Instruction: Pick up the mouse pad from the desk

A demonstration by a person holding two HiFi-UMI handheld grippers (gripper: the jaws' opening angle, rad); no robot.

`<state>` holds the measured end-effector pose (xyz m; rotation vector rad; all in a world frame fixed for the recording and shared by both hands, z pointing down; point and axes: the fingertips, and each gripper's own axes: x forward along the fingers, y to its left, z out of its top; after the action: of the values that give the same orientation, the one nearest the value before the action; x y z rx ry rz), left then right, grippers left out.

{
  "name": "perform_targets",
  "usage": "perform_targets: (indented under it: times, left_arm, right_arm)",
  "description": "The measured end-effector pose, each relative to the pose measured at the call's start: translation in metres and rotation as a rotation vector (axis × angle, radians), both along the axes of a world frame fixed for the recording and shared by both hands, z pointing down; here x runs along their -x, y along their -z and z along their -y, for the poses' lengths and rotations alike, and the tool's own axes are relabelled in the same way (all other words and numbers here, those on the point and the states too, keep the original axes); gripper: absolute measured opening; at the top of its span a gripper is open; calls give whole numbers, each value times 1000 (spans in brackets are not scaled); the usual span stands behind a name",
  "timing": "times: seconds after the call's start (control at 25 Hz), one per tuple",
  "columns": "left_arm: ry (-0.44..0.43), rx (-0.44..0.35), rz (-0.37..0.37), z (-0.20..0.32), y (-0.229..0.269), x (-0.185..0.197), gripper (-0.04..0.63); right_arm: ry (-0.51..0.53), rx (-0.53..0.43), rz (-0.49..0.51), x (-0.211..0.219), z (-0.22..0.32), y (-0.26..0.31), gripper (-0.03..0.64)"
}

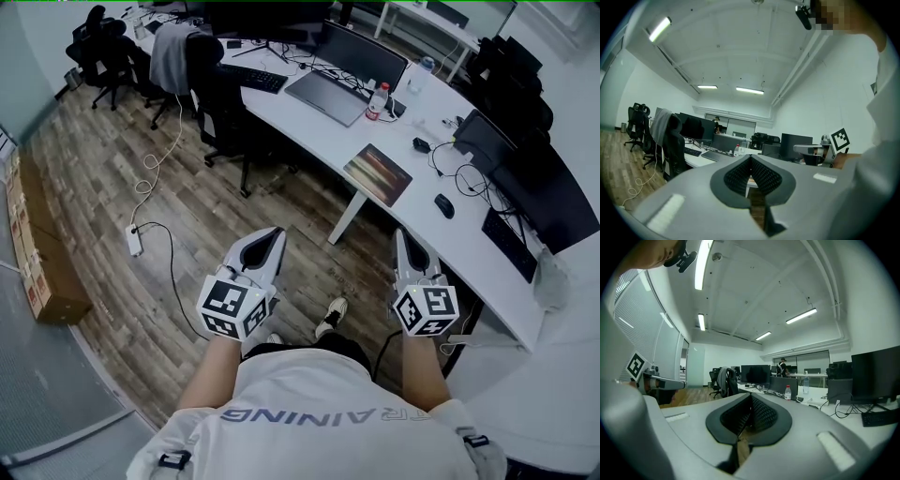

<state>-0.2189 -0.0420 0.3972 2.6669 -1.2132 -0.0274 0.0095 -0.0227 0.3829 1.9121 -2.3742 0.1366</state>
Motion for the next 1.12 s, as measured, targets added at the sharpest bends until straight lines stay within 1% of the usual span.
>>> perform_targets:
  times: [0.12,0.32,0.44,0.64,0.8,0.96,1.12]
  left_arm:
    - [-1,4,13,21,1,-15,3]
    - [-15,-5,35,61,10,-51,3]
    - [-15,-6,44,86,13,-76,3]
    - [16,-53,56,126,25,-119,3]
    - [20,-45,62,155,26,-158,3]
    - [41,-63,53,180,26,-192,3]
    - [39,-51,65,204,16,-220,3]
  right_arm:
    - [7,3,11,-11,22,-2,17]
    - [11,-1,35,-43,64,1,15]
    - [10,-1,51,-68,87,0,17]
    - [9,-3,66,-115,124,-3,15]
    - [10,1,68,-156,151,-5,15]
    - [10,9,74,-196,175,-14,15]
    - [4,13,83,-224,196,-25,15]
